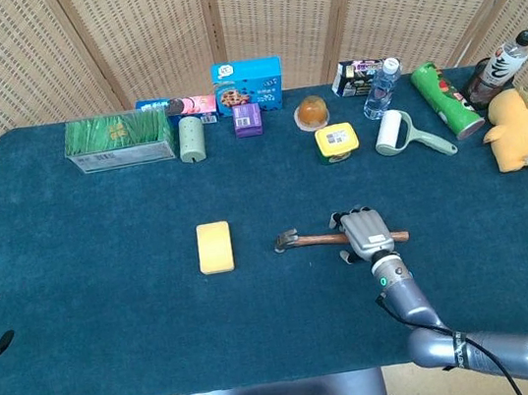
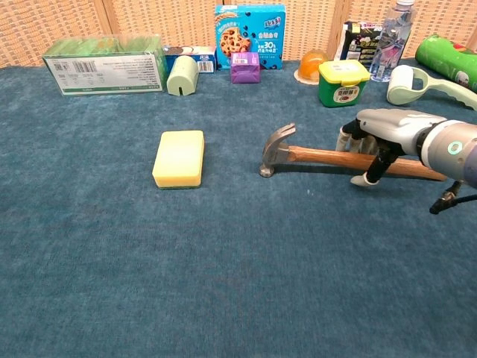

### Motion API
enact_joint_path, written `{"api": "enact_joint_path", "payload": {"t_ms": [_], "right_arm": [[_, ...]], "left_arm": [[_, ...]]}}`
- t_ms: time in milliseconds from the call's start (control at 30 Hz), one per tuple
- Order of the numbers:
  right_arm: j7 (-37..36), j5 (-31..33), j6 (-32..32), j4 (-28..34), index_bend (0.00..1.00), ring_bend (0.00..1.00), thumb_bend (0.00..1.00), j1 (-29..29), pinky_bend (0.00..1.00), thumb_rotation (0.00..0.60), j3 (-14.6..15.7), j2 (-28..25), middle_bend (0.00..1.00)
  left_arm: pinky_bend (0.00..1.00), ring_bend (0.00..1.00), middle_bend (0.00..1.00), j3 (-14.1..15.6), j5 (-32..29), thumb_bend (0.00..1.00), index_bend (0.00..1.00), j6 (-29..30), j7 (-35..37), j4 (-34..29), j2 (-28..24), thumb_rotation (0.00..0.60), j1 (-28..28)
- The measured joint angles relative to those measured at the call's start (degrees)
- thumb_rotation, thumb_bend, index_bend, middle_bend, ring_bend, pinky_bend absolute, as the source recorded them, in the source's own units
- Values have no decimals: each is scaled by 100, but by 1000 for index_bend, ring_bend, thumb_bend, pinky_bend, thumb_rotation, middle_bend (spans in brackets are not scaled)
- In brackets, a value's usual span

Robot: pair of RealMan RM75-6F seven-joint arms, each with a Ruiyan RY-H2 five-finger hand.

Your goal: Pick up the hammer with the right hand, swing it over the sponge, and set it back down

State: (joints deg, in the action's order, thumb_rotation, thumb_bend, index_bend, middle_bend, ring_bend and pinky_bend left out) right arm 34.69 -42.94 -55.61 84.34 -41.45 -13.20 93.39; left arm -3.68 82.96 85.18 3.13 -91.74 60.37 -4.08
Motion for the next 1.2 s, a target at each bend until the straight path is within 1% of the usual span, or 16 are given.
{"api": "enact_joint_path", "payload": {"t_ms": [67,167,233,267,333,433,467,533,633,733,900,1067,1200], "right_arm": [[20,32,4,-55,388,399,330,-53,310,600,-10,44,441],[27,68,1,-208,474,506,332,-133,397,600,-39,148,526],[-21,59,-26,-321,571,633,333,-173,508,600,-64,232,635],[-45,36,-51,-365,607,681,333,-183,560,600,-69,265,674],[-125,-51,-104,-456,706,808,333,-199,716,600,-79,338,774],[-305,-169,-124,-543,818,958,332,-210,860,600,-108,406,889],[-414,-219,-117,-565,838,980,332,-209,886,600,-131,416,912],[-623,-313,-103,-582,875,1000,333,-198,934,600,-170,418,965],[-1062,-535,-85,-560,886,1000,333,-156,967,600,-243,374,999],[-1473,-789,-79,-488,889,1000,334,-95,988,600,-312,275,1000],[-1952,-950,-29,-234,897,1000,334,-5,1000,600,-434,87,1000],[-2549,-985,106,87,897,1000,337,66,1000,600,-597,-56,1000],[-3138,-933,244,424,897,1000,339,119,1000,600,-791,-132,1000]], "left_arm": [[105,120,249,9,-39,225,327,-5,63,63,12,600,25],[105,120,249,21,-82,224,326,-6,166,166,29,600,67],[105,120,248,25,-105,224,327,5,217,214,36,600,95],[106,120,248,25,-112,224,327,8,231,226,39,600,102],[106,120,248,29,-125,225,327,12,262,257,49,600,119],[105,120,248,38,-129,224,327,17,294,278,60,600,141],[105,120,248,41,-133,224,327,27,303,286,62,600,153],[105,120,248,41,-154,224,327,46,321,309,66,600,181],[105,120,248,38,-177,224,327,47,331,323,75,600,197],[105,120,248,42,-158,225,327,45,327,319,80,600,197],[105,120,248,45,-111,225,327,60,304,290,84,600,192],[106,120,248,47,-69,224,327,77,253,228,78,600,188],[105,120,248,63,-56,224,327,75,215,196,78,600,195]]}}
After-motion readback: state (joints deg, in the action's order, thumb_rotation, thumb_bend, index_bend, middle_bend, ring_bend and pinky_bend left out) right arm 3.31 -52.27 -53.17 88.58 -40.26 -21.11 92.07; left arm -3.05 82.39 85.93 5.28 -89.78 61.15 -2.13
